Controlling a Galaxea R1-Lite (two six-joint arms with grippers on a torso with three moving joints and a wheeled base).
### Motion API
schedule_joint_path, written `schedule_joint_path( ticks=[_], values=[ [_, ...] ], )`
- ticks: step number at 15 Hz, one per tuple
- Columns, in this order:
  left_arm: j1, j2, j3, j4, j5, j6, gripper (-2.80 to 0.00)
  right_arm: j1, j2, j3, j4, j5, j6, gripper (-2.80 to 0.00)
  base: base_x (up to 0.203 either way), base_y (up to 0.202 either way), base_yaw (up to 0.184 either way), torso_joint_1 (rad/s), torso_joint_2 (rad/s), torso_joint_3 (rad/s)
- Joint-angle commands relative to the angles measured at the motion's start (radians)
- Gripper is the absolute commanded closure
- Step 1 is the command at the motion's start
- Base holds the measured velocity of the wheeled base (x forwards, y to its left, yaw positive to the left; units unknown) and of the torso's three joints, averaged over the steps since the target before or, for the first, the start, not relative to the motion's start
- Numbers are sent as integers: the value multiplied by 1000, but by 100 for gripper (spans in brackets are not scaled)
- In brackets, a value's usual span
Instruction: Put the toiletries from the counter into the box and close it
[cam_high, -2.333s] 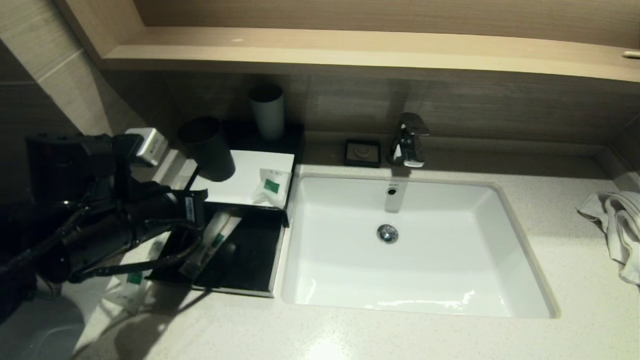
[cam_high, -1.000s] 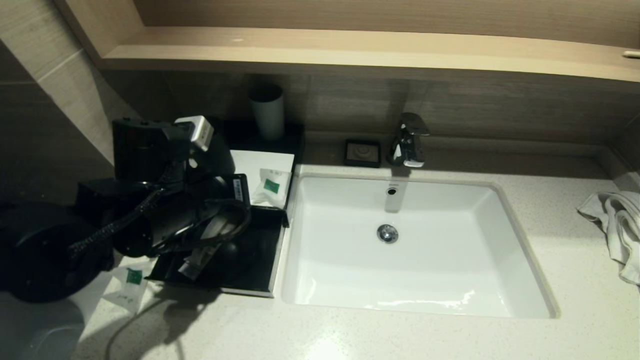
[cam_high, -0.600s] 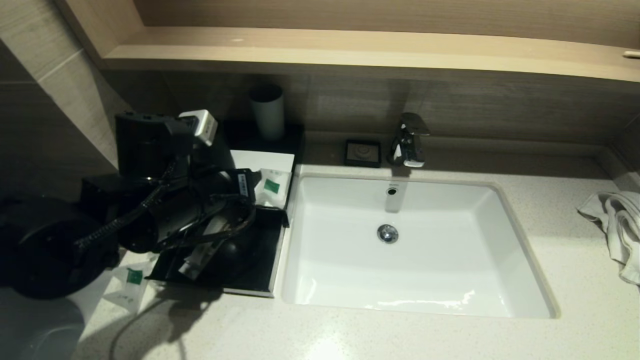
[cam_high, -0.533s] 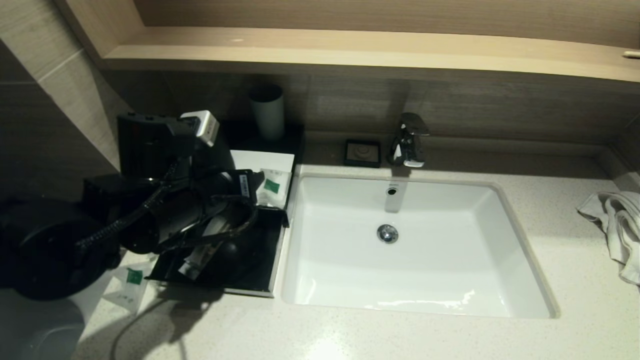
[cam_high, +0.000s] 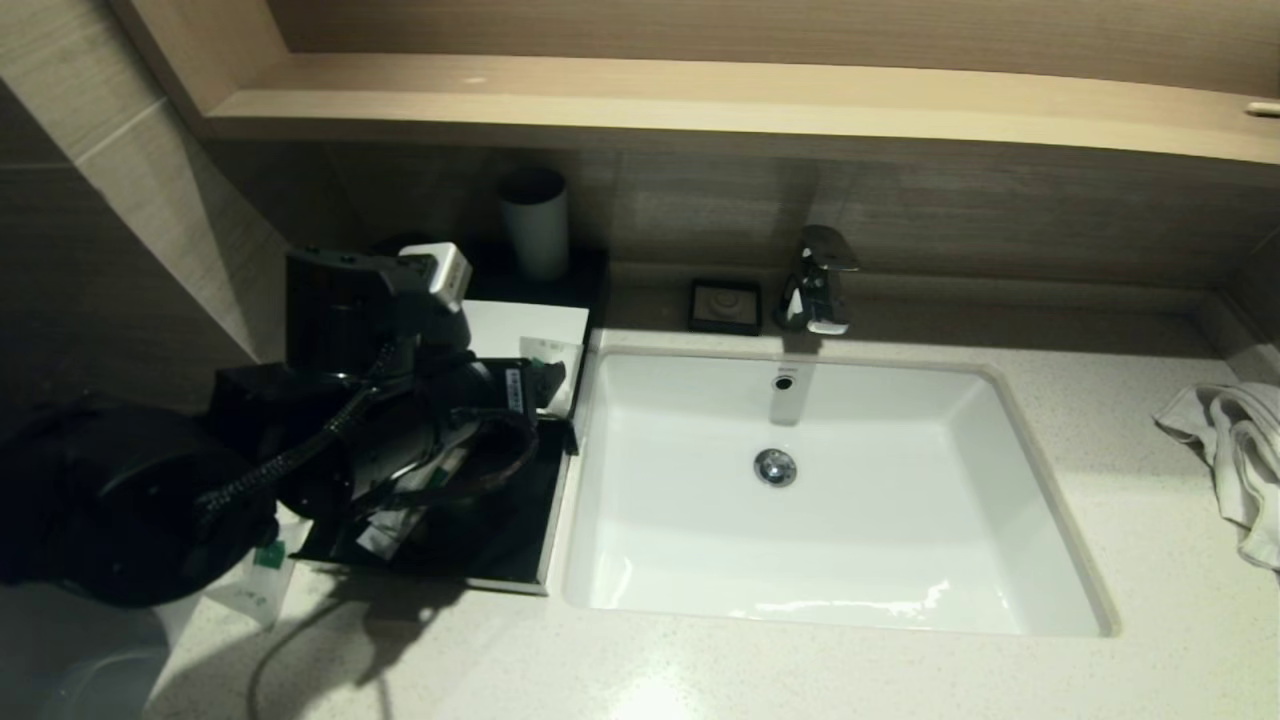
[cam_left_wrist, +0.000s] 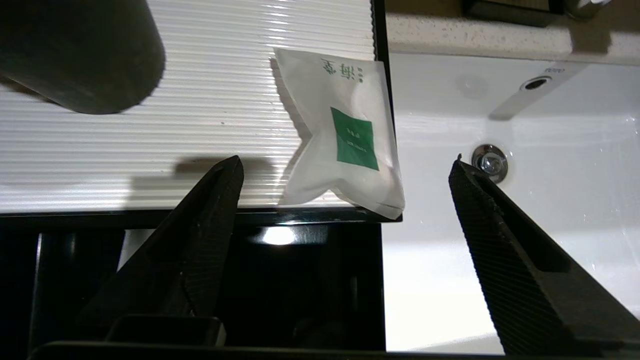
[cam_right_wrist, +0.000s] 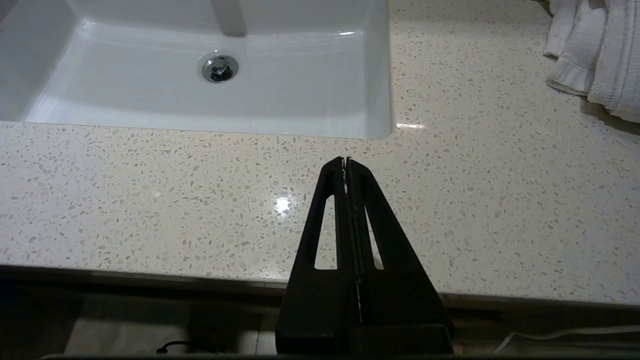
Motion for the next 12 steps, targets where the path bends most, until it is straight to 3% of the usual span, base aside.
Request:
schedule_joint_path(
  ticks=[1,12],
  values=[
    [-11,20,-1,-3,1,-1,-280,0,0,0,0,0,-1,0,0,0,0,0,0,0],
    [-34,69,-2,-24,6,11,-280,-1,0,0,0,0,-1,0,0,0,0,0,0,0]
  ],
)
